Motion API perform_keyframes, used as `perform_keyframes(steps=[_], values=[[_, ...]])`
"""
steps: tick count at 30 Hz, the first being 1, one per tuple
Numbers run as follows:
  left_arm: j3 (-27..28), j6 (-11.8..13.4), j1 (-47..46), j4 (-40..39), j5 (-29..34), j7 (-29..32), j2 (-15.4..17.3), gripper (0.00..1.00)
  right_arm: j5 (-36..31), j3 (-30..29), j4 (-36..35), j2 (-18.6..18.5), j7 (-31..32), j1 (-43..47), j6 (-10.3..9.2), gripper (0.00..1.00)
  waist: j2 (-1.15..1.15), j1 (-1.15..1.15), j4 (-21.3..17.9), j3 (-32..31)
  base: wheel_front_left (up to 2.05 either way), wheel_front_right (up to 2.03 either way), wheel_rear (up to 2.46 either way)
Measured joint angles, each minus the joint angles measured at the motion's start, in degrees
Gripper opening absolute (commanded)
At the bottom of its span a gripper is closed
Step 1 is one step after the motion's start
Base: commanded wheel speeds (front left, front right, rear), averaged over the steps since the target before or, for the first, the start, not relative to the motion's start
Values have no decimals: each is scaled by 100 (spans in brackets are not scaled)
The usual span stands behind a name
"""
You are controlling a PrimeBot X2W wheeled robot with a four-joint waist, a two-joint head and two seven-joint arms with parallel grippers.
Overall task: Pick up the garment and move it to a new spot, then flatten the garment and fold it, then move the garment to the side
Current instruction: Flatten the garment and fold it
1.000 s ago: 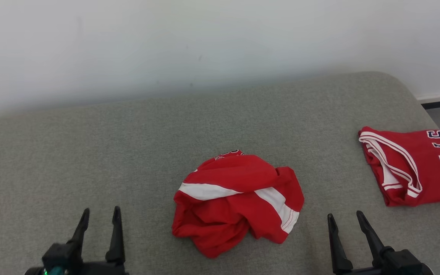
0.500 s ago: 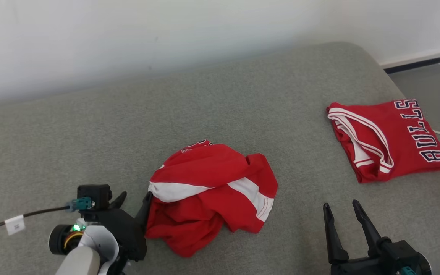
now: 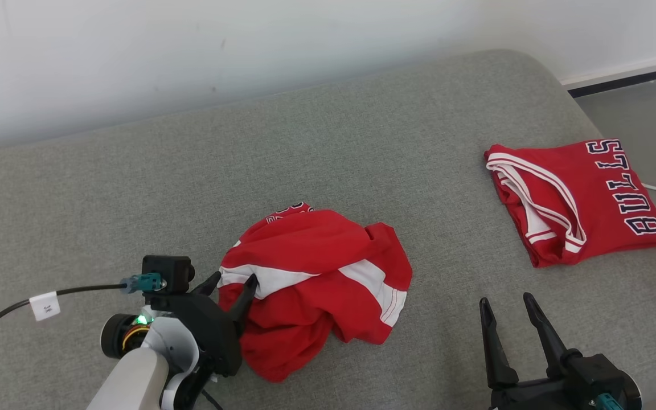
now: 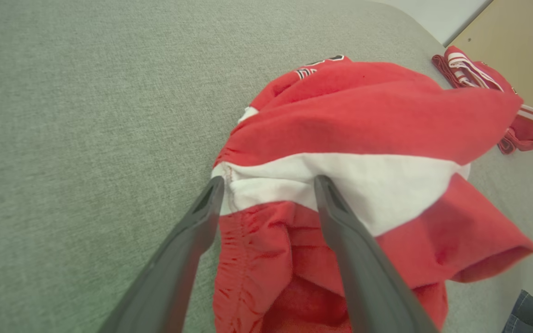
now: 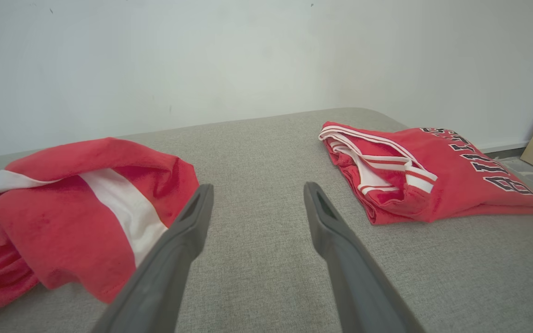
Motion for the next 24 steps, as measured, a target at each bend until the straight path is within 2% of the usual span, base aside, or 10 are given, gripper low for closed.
perform_keyframes(steps=[4, 5, 6, 11, 15, 24], values=[[-164, 0, -126, 66, -110, 25, 29, 100, 2, 12, -13, 0, 0, -9, 0, 100, 0, -1, 28, 30, 0, 0, 0], [-227, 0, -165, 88, -123, 73, 32, 35, 8, 12, -14, 0, 0, -14, 0, 100, -1, -1, 34, 41, 0, 0, 0], [-254, 0, -199, 115, -127, 88, 34, 1, 12, 14, -16, 0, 0, -20, 0, 100, 0, -1, 39, 52, 0, 0, 0], [-252, 44, -454, 227, -127, -31, 41, 0, 34, 21, -21, 0, 0, -56, 0, 100, 0, -1, 50, 101, 0, 0, 0], [-244, 88, -806, 48, -80, -346, -149, 0, 48, -16, -22, 0, 0, -72, 0, 100, 0, 0, 81, 105, 0, 0, 0], [-482, 138, -1368, -495, 94, -446, -431, 0, 135, 9, 24, 1, 0, -68, 0, 100, -1, 0, 124, -55, 0, 0, 0]])
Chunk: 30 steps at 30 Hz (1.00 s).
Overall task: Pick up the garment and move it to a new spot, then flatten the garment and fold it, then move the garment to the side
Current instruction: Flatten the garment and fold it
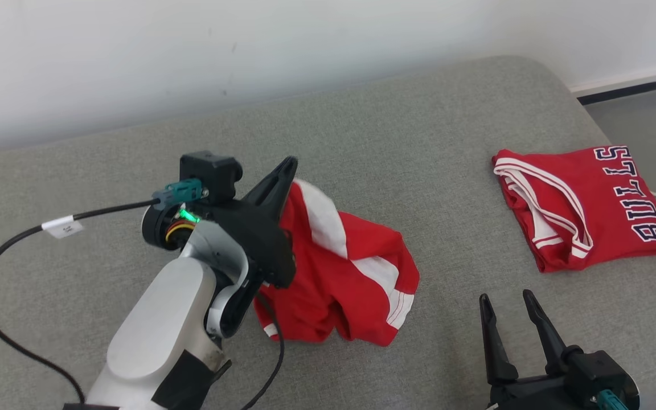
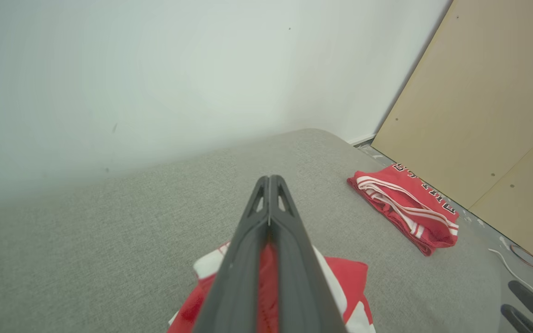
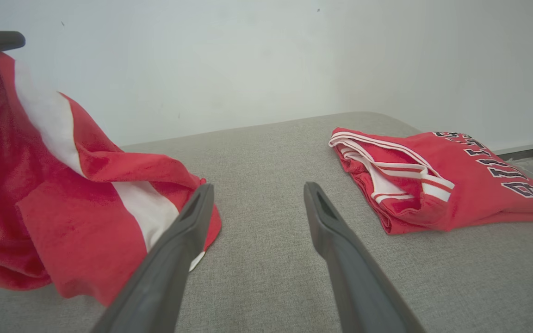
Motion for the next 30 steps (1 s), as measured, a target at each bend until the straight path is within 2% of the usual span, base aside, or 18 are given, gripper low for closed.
perform_keyframes(steps=[3, 6, 10, 17, 18, 23, 26, 30], values=[[-55, 83, -77, -78, 21, 115, -31, 0, 11, -3, 8, -1, 0, 11, 0, 100, 0, 0, 18, -76, 0, 0, 0], [-176, 256, 64, -24, 119, 530, 111, 0, 44, -7, 7, 0, 0, 50, 0, 100, 0, -1, 46, -141, 0, 0, 0], [-263, 390, 636, -205, 127, 858, 353, 0, 64, -45, -9, -1, -9, 110, 0, 100, 0, 0, 134, -158, 0, 0, 0], [-479, 538, 1674, -1068, 58, 989, 590, 0, 43, -134, -73, -2, -11, 173, 0, 100, -1, 0, 409, -116, 0, 0, 0], [-499, 567, 1783, -1165, 87, 984, 622, 100, 40, -111, -76, -1, -12, 162, 0, 100, 0, 0, 455, -107, 0, 0, 0], [-493, 715, 2142, -1357, 75, 950, 644, 100, 40, -60, -66, 0, -12, 99, 0, 100, -1, 0, 675, -74, 0, 0, 0], [-347, 754, 2273, -1519, -158, 939, 660, 100, 40, -42, -60, 0, -12, 98, 0, 100, 0, 0, 771, -67, 0, 0, 0], [-55, 816, 2149, -1719, -201, 1048, 985, 100, 38, -20, -48, 0, -12, 73, 0, 100, 0, -1, 813, -43, 0, 0, 0]])
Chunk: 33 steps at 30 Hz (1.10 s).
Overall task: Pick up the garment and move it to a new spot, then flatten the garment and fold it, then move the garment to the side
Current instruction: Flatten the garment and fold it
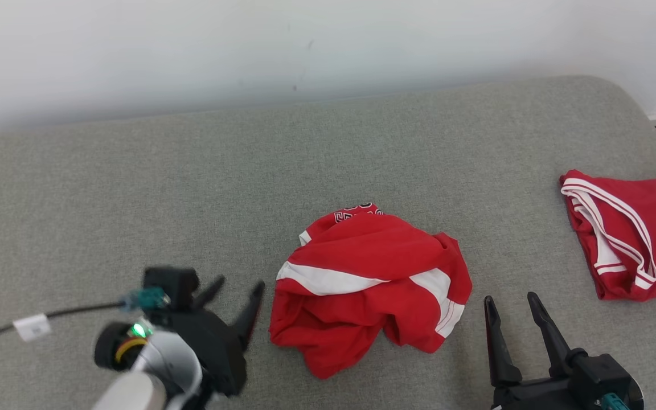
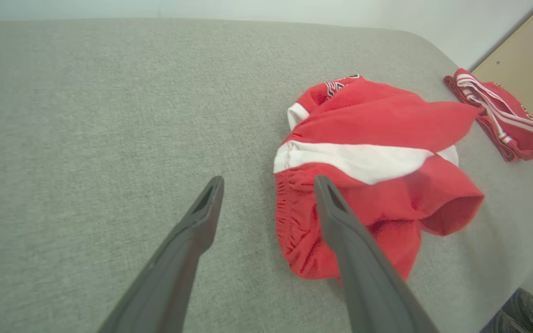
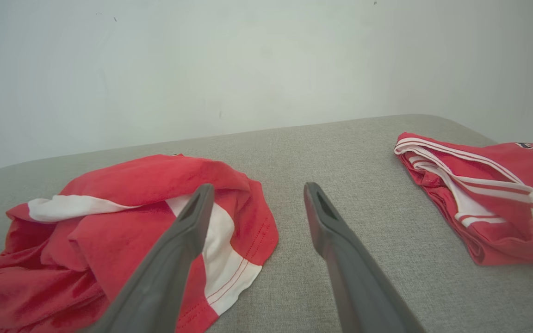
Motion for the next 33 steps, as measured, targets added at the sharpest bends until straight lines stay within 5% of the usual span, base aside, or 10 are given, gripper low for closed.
perform_keyframes(steps=[4, 14, 30, 32, 33], values=[[88, -88, -509, 113, 10, 243, 194, 100, 1, 58, -5, 0, 0, -53, 0, 100, 0, 0, -40, 85, 0, 0, 0], [-274, -608, -1509, 1369, -359, 1369, 38, 100, -33, 18, -53, -2, 0, -246, 0, 100, 1, 1, -365, 441, 0, 0, 0], [-854, -777, -1914, 1934, -314, 2019, -81, 100, -35, 63, -86, -1, 0, -331, 0, 100, 0, 1, -499, 665, 0, 0, 0], [-994, -818, -1963, 1945, -286, 2102, -94, 79, -35, 68, -85, -1, 0, -343, 0, 100, 0, 1, -481, 652, 0, 0, 0], [-1048, -822, -1972, 1949, -256, 2107, -99, 50, -35, 74, -86, -1, 0, -346, 0, 100, 0, 0, -472, 645, 0, 0, 0]])
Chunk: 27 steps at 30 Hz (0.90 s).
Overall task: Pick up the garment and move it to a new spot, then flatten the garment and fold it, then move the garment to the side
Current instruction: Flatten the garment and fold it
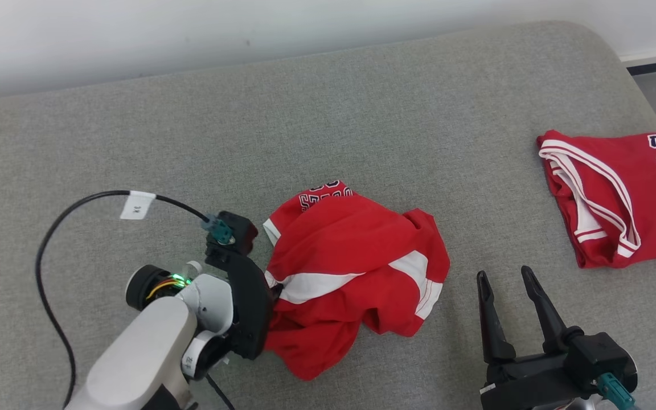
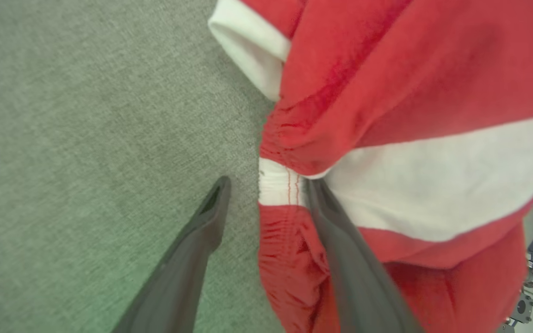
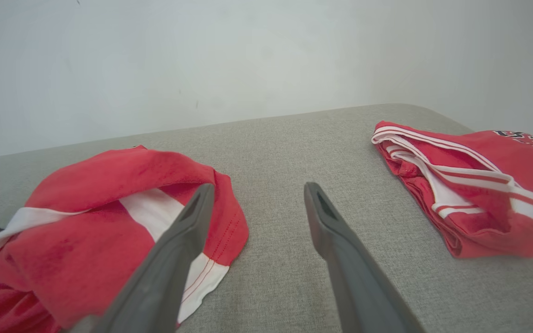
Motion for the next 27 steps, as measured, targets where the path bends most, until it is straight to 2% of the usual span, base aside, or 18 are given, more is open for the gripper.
perform_keyframes(steps=[1, 3, 4, 8, 10, 15, 18, 19, 22, 24, 27], values=[[-57, -4, -2, 7, 30, 1, -8, 40, -1, 0, 0, 0, 0, -1, 0, 100, 0, 0, 7, -6, 0, 0, 0], [-172, -24, -8, 53, 90, 8, -35, 6, -1, 3, 0, 0, 0, -1, 0, 100, 0, 0, 19, -17, 0, 0, 0], [-231, -41, -15, 81, 113, 26, -57, 0, -1, 7, 0, 0, 0, -1, 0, 100, 0, 0, 23, -23, 0, 0, 0], [-415, -47, -40, 147, 167, 60, -149, 0, 0, 30, 8, 0, 0, -12, 0, 100, 0, 0, 22, -38, 0, 0, 0], [-458, -27, -64, 190, 316, -133, -165, 0, 1, 33, 14, 0, 0, -20, 0, 100, 0, 0, 17, -43, 0, 0, 0], [-257, 321, -374, 256, 609, -1162, -386, 0, 31, 19, 25, 0, 0, -31, 0, 100, 1, 1, 17, -73, 0, 0, 0], [-111, 398, -677, 187, 681, -1797, -572, 0, 65, 25, 40, 1, 0, -26, 0, 100, 0, 0, 18, -136, 0, 0, 0], [-64, 350, -851, 88, 678, -2136, -783, 0, 100, 24, 52, -1, 0, -19, 0, 100, 1, 1, 15, -187, 0, 0, 0], [-47, 244, -1110, -78, 584, -2461, -1043, 0, 123, 44, 70, 1, 0, -14, 0, 100, 0, 1, 6, -274, 0, 0, 0], [-81, 158, -1285, -209, 433, -2584, -1178, 0, 131, 52, 86, 0, 0, -9, 0, 100, 0, 0, -4, -329, 0, 0, 0], [-130, 160, -1550, -433, 86, -2855, -1290, 0, 155, 76, 119, 0, 0, -3, 0, 100, 1, 0, -31, -398, 0, 0, 0]])
